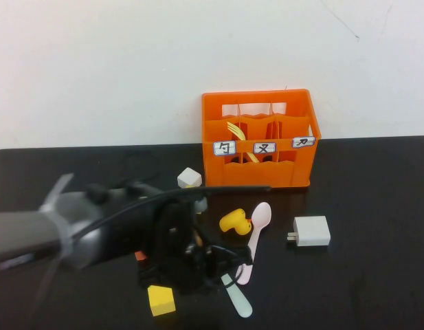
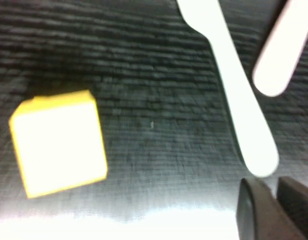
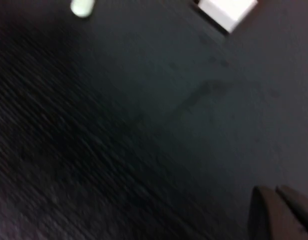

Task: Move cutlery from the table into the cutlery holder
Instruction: Pick up the knife

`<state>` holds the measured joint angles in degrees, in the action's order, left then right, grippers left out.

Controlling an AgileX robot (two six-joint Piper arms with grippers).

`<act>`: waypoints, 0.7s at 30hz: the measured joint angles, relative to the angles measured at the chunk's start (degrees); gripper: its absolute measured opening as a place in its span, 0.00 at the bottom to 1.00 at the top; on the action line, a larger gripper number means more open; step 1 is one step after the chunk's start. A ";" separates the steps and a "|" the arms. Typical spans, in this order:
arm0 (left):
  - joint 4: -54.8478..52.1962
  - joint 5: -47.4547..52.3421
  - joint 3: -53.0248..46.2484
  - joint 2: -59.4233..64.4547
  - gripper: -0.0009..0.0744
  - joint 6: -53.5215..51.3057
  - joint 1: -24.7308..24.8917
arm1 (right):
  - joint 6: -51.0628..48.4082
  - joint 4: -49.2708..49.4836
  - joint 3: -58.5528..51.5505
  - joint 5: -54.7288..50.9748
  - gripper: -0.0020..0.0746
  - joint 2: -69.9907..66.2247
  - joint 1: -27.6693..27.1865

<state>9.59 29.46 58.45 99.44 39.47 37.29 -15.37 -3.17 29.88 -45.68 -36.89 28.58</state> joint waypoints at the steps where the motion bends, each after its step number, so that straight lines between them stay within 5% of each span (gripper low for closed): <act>1: -0.57 0.26 1.32 2.08 0.11 0.47 0.00 | 0.40 -0.65 0.00 -1.61 0.03 1.55 0.00; 9: -1.47 0.28 9.80 13.18 0.51 1.57 0.10 | 4.96 -7.56 0.00 -13.22 0.03 13.61 0.00; 21: -7.41 -2.11 13.08 18.45 0.55 9.97 0.10 | 7.94 -11.77 0.00 -21.61 0.03 27.67 0.00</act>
<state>2.18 27.35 71.53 117.89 49.44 37.39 -7.43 -14.94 29.88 -67.29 -9.22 28.58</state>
